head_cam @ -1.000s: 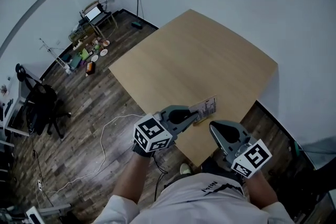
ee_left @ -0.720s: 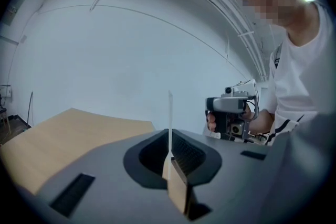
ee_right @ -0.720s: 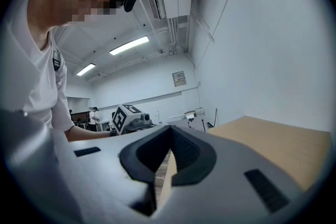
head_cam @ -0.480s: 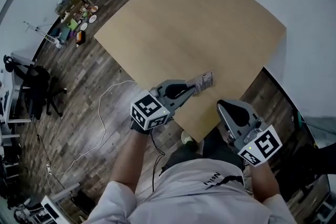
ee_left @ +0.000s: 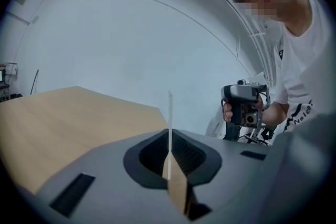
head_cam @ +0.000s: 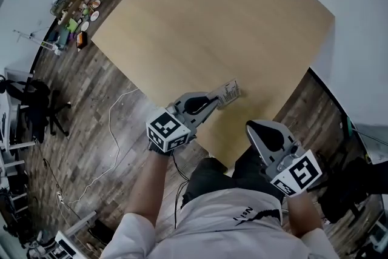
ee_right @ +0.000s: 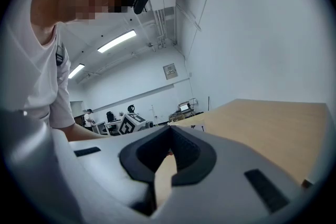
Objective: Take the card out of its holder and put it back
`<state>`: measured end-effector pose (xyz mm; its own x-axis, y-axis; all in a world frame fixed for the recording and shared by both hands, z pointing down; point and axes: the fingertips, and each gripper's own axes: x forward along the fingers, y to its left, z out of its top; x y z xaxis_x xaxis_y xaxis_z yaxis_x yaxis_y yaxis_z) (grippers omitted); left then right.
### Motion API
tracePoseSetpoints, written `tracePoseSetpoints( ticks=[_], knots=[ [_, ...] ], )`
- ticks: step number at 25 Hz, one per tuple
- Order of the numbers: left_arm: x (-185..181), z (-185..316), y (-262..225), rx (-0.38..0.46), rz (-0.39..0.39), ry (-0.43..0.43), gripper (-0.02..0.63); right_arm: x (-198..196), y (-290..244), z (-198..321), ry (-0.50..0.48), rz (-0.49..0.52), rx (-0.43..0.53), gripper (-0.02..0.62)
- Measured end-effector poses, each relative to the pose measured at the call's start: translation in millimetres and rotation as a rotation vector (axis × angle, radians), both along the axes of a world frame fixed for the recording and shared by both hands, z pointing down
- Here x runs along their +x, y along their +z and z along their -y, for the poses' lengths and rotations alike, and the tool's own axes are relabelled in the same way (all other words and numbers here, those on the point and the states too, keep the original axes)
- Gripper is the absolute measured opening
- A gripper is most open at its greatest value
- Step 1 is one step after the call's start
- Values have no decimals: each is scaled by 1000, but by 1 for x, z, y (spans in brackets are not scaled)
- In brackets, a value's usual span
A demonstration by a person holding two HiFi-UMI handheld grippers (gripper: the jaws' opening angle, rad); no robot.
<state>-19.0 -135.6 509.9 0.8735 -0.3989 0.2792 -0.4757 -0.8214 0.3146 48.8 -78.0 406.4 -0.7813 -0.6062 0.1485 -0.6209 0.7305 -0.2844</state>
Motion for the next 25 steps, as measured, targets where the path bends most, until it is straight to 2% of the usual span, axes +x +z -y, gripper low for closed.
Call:
tracePoseSetpoints(
  ticks=[8, 16, 25],
  knots=[
    [-4, 6, 53, -27, 22, -46, 25, 5, 35, 3, 13, -5, -19, 12],
    [-5, 8, 63, -19, 19, -49, 25, 4, 41, 2, 14, -5, -20, 12],
    [-1, 6, 76, 4, 50, -26, 25, 6, 48, 5, 18, -8, -26, 12]
  ],
)
